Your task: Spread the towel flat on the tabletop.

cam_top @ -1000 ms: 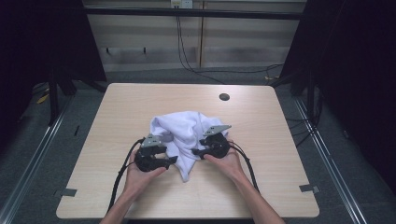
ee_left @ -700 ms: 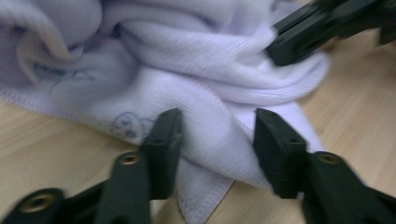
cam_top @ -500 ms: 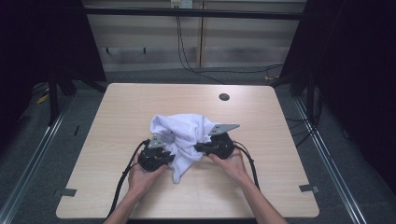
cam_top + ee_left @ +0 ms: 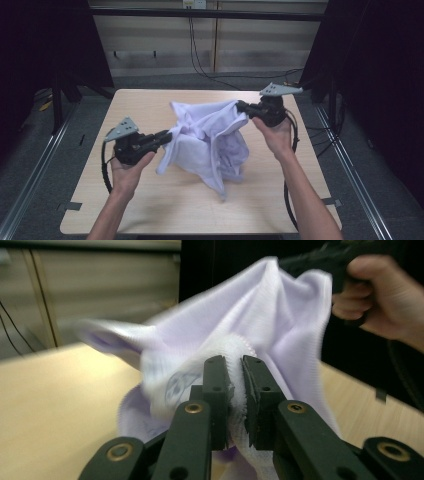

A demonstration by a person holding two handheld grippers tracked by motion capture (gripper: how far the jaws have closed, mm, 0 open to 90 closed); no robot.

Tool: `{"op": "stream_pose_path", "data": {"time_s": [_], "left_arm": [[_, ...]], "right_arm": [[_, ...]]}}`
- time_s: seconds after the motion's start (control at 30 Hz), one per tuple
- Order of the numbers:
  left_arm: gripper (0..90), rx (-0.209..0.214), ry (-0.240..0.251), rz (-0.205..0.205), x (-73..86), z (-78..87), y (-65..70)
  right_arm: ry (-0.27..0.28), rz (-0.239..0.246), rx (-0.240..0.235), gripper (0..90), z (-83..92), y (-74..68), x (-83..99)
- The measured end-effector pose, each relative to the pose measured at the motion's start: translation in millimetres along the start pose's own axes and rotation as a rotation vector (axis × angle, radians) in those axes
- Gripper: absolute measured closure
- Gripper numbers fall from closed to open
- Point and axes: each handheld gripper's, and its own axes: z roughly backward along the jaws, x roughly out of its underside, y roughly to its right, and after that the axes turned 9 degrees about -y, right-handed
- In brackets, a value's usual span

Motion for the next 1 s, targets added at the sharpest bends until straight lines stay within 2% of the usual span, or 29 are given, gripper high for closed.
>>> {"op": "stream_pose_path", "data": {"time_s": [0.07,0.1,0.13,0.17,0.23,0.27,0.3,0.33,0.37,0.4,0.43,0.47,0.5,0.53,0.6,0.63,0.67,0.7,0.73,0.77,0.87,0.9,0.93,1.0], "left_arm": [[81.7,-0.021,0.035,-0.001,-6.1,13.1,-3.8],[81.7,-0.021,0.035,-0.001,-6.1,13.1,-3.8],[81.7,-0.03,0.063,0.038,-6.8,23.0,-11.3],[81.7,-0.036,0.07,0.053,-5.2,23.4,-13.7],[81.6,-0.032,0.051,0.06,-2.8,21.6,-16.7],[81.6,-0.029,0.025,0.076,0.9,17.5,-18.5],[81.6,-0.025,0.001,0.084,5.9,12.3,-20.1],[81.7,-0.013,-0.032,0.106,17.3,0.4,-22.0],[81.7,-0.026,-0.061,0.105,21.8,-4.9,-22.7],[81.6,-0.025,-0.078,0.108,24.9,-10.4,-23.8],[81.5,-0.02,-0.089,0.115,26.8,-13.8,-25.3],[81.3,-0.022,-0.088,0.125,27.9,-15.8,-25.9],[80.8,-0.034,-0.095,0.128,29.0,-18.6,-27.8],[78.7,-0.034,-0.095,0.128,29.0,-18.6,-27.8],[73.9,-0.073,-0.112,0.171,36.0,-24.1,-38.0],[71.3,-0.073,-0.112,0.171,36.0,-24.1,-38.0],[71.4,-0.1,-0.131,0.199,45.4,-25.3,-48.2],[70.9,-0.1,-0.131,0.199,45.4,-25.3,-48.2],[68.2,-0.13,-0.147,0.229,55.9,-24.7,-57.4],[65.0,-0.148,-0.152,0.239,60.6,-24.1,-60.9],[59.7,-0.15,-0.166,0.272,67.5,-22.7,-68.8],[58.0,-0.158,-0.161,0.277,67.8,-21.2,-70.1],[58.0,-0.146,-0.143,0.291,67.8,-19.1,-71.5],[57.6,-0.15,-0.128,0.299,67.4,-16.9,-71.8]], "right_arm": [[0.012,-0.02,0.051,88.6,7.6,14.9,-10.7],[0.015,-0.024,0.086,88.6,11.0,22.7,-15.2],[0.013,-0.04,0.119,87.8,14.3,33.1,-18.9],[0.005,-0.054,0.153,84.4,15.3,40.6,-20.2],[-0.047,-0.071,0.224,59.3,10.7,49.1,-17.2],[-0.083,-0.073,0.233,53.4,6.6,48.9,-12.3],[-0.083,-0.073,0.233,53.4,6.6,48.9,-12.3],[-0.094,-0.06,0.191,47.8,-1.2,38.6,4.3],[-0.099,-0.047,0.153,47.7,-6.9,28.7,14.9],[-0.126,-0.012,0.094,47.8,-14.8,16.1,26.6],[-0.149,0.019,0.041,48.6,-23.4,1.8,39.0],[-0.149,0.029,-0.007,48.7,-32.6,-12.9,52.4],[-0.173,0.042,-0.053,49.6,-40.9,-23.7,61.7],[-0.209,0.067,-0.105,50.9,-55.3,-40.9,76.9],[-0.252,0.085,-0.175,52.3,-75.6,-59.5,95.1],[-0.252,0.085,-0.175,52.3,-75.6,-59.5,95.1],[-0.305,0.124,-0.23,55.3,-94.8,-77.0,112.5],[-0.325,0.143,-0.259,56.1,-100.4,-82.1,118.1],[-0.343,0.163,-0.275,56.3,-103.8,-86.7,122.9],[-0.357,0.174,-0.303,56.4,-106.8,-89.9,127.2],[-0.396,0.201,-0.325,54.6,-112.5,-96.9,137.9],[-0.388,0.202,-0.324,55.0,-112.4,-96.9,138.5],[-0.392,0.207,-0.319,55.9,-111.7,-97.5,138.2],[-0.399,0.289,-0.273,58.9,-108.9,-105.4,139.2]]}}
